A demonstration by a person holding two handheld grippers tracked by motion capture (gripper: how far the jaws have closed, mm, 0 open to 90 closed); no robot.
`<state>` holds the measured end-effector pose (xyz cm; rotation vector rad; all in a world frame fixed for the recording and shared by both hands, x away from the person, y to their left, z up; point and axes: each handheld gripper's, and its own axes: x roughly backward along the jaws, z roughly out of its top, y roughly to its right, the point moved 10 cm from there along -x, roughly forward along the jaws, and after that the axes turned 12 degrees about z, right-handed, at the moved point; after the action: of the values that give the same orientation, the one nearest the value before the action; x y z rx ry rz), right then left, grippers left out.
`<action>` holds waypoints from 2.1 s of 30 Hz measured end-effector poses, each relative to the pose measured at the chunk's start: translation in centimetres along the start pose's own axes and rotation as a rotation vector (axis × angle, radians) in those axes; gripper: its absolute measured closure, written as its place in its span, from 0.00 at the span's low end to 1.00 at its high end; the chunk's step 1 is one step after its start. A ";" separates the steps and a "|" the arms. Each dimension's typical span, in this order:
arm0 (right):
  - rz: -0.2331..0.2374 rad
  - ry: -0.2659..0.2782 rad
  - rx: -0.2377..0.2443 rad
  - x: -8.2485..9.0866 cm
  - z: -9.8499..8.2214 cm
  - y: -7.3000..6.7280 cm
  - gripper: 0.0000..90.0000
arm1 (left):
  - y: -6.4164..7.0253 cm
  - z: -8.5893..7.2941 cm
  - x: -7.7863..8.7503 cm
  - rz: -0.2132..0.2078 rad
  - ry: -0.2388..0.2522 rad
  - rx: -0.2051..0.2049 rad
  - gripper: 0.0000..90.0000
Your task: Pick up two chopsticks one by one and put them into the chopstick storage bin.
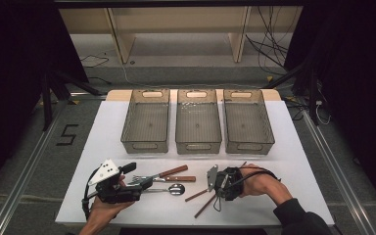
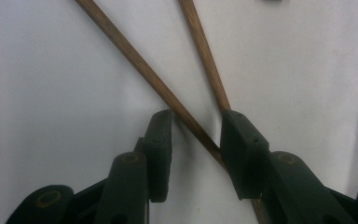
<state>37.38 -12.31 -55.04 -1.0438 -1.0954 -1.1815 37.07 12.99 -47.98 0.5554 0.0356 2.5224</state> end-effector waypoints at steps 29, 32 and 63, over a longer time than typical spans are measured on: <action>0.051 -0.114 0.166 -0.4 0.1 -0.2 0.94 | 0.0 0.0 0.0 -0.001 0.000 -0.003 0.16; 0.049 -0.116 0.171 -0.4 0.1 -0.2 0.94 | 0.0 0.0 0.0 -0.002 0.000 -0.003 0.16; -0.054 0.342 -0.206 7.0 4.5 4.2 0.95 | -0.4 0.3 0.2 0.014 0.017 0.014 0.16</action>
<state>41.51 -8.67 -47.58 -0.9274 -0.7494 -1.4776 37.27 13.36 -47.71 0.5412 0.0555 2.5419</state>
